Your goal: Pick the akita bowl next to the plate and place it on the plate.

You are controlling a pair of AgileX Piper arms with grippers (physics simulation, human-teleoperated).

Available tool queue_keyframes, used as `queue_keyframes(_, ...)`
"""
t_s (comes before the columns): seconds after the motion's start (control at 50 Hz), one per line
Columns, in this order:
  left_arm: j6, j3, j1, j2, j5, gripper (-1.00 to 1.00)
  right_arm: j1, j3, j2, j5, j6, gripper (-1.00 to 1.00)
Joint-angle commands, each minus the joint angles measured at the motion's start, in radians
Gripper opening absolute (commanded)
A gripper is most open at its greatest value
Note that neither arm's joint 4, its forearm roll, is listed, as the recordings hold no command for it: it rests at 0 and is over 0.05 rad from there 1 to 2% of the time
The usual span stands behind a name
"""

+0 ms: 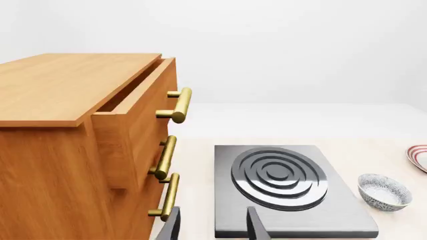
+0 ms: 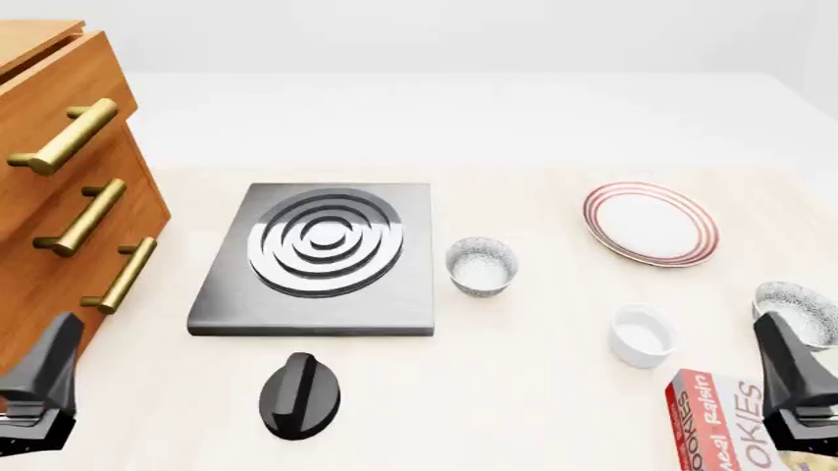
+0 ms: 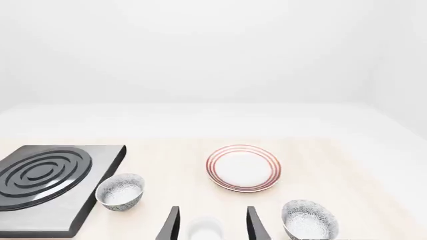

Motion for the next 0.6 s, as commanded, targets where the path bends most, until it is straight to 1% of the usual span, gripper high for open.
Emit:
queue_keyframes(0.02,0.0,-0.003,0.0,0.005,-0.001,1.0,0.014,-0.078,0.0,0.064,0.059,1.0)
queue_keyframes(0.04,0.0,-0.003,0.0,0.005,-0.001,1.0,0.025,-0.099,0.001,0.088,0.066,1.0)
queue_keyframes(0.06,0.0,-0.003,0.0,0.005,-0.001,1.0,0.015,-0.123,0.007,0.107,0.048,1.0)
queue_keyframes(0.08,0.0,-0.003,0.0,0.005,-0.001,1.0,-0.004,-0.129,0.003,0.104,0.038,1.0)
queue_keyframes(0.1,0.0,-0.003,0.0,0.005,-0.001,1.0,0.013,-0.136,0.006,0.118,0.044,1.0)
queue_keyframes(0.12,0.0,-0.003,0.0,0.005,-0.001,1.0,0.017,-0.17,0.017,0.142,0.029,1.0)
queue_keyframes(0.16,0.0,-0.003,0.0,0.005,-0.001,1.0,0.004,-0.226,0.094,0.139,-0.029,1.0)
queue_keyframes(0.18,0.0,-0.003,0.0,0.005,-0.001,1.0,0.008,-0.227,0.109,0.139,-0.029,1.0)
queue_keyframes(0.2,0.0,-0.003,0.0,0.005,-0.001,1.0,-0.015,-0.24,0.128,0.141,-0.015,1.0)
queue_keyframes(0.22,0.0,-0.003,0.0,0.005,-0.001,1.0,0.0,-0.289,0.144,0.166,-0.026,1.0)
queue_keyframes(0.24,0.0,-0.003,0.0,0.005,-0.001,1.0,-0.007,-0.289,0.139,0.174,-0.035,1.0)
queue_keyframes(0.26,0.0,-0.003,0.0,0.005,-0.001,1.0,-0.021,-0.315,0.186,0.182,-0.017,1.0)
queue_keyframes(0.32,0.0,-0.003,0.0,0.005,-0.001,1.0,-0.017,-0.349,0.221,0.203,-0.011,1.0)
queue_keyframes(0.34,0.0,-0.003,0.0,0.005,-0.001,1.0,-0.007,-0.382,0.265,0.228,-0.039,1.0)
queue_keyframes(0.38,0.0,-0.003,0.0,0.005,-0.001,1.0,-0.015,-0.398,0.305,0.245,-0.045,1.0)
queue_keyframes(0.4,0.0,-0.003,0.0,0.005,-0.001,1.0,-0.015,-0.408,0.315,0.25,-0.035,1.0)
queue_keyframes(0.44,0.0,-0.003,0.0,0.005,-0.001,1.0,-0.024,-0.434,0.329,0.275,-0.034,1.0)
queue_keyframes(0.48,0.0,-0.003,0.0,0.005,-0.001,1.0,-0.024,-0.435,0.325,0.28,-0.065,1.0)
queue_keyframes(0.54,0.0,-0.003,0.0,0.005,-0.001,1.0,-0.027,-0.494,0.391,0.307,-0.047,1.0)
queue_keyframes(0.6,0.0,-0.003,0.0,0.005,-0.001,1.0,-0.045,-0.498,0.432,0.31,-0.05,1.0)
